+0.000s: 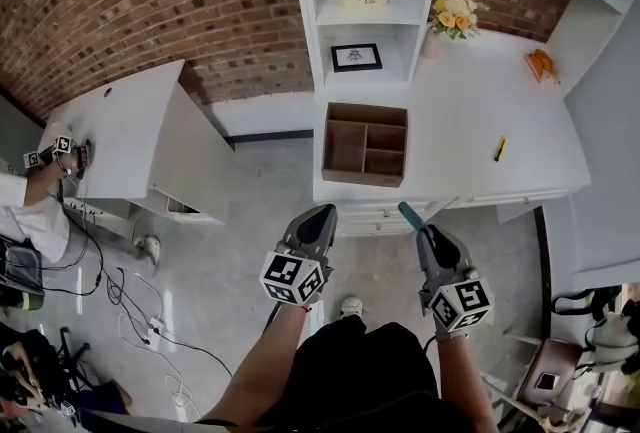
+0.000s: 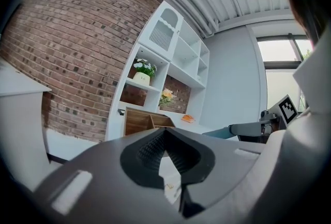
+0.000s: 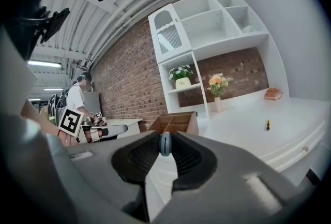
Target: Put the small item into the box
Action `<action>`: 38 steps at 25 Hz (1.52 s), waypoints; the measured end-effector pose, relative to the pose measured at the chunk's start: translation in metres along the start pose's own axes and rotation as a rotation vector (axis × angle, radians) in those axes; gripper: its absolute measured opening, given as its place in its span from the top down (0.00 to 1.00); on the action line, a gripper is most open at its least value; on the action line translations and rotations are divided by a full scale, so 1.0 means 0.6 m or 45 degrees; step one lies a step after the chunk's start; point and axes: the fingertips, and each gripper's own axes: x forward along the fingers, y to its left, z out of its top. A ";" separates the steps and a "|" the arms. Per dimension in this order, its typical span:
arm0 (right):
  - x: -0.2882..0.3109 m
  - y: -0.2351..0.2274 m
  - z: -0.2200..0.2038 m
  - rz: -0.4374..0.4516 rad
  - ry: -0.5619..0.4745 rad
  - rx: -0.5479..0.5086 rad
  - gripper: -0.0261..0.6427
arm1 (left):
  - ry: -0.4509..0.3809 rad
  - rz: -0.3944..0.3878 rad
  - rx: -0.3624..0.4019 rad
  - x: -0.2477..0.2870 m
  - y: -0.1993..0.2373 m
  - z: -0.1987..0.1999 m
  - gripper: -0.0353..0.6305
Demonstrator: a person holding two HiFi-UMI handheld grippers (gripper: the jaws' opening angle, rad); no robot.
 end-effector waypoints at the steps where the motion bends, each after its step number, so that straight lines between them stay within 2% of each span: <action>1: 0.004 -0.001 0.000 0.004 0.005 -0.002 0.86 | 0.003 -0.006 0.000 0.003 0.000 0.000 0.94; 6: 0.040 -0.015 0.011 0.026 0.011 -0.013 0.86 | -0.001 -0.001 -0.005 0.021 0.011 0.005 0.94; 15: 0.138 -0.045 0.034 0.132 0.017 -0.026 0.86 | -0.003 0.081 -0.025 0.054 0.056 0.004 0.94; 19: 0.187 -0.054 0.039 0.191 0.064 -0.073 0.86 | -0.011 0.110 -0.034 0.080 0.073 0.014 0.94; 30: 0.256 -0.060 -0.014 0.311 0.247 -0.229 0.86 | 0.023 0.187 -0.070 0.110 0.100 -0.011 0.94; 38: 0.275 -0.044 -0.032 0.360 0.306 -0.418 0.86 | 0.018 0.234 -0.077 0.106 0.113 -0.012 0.94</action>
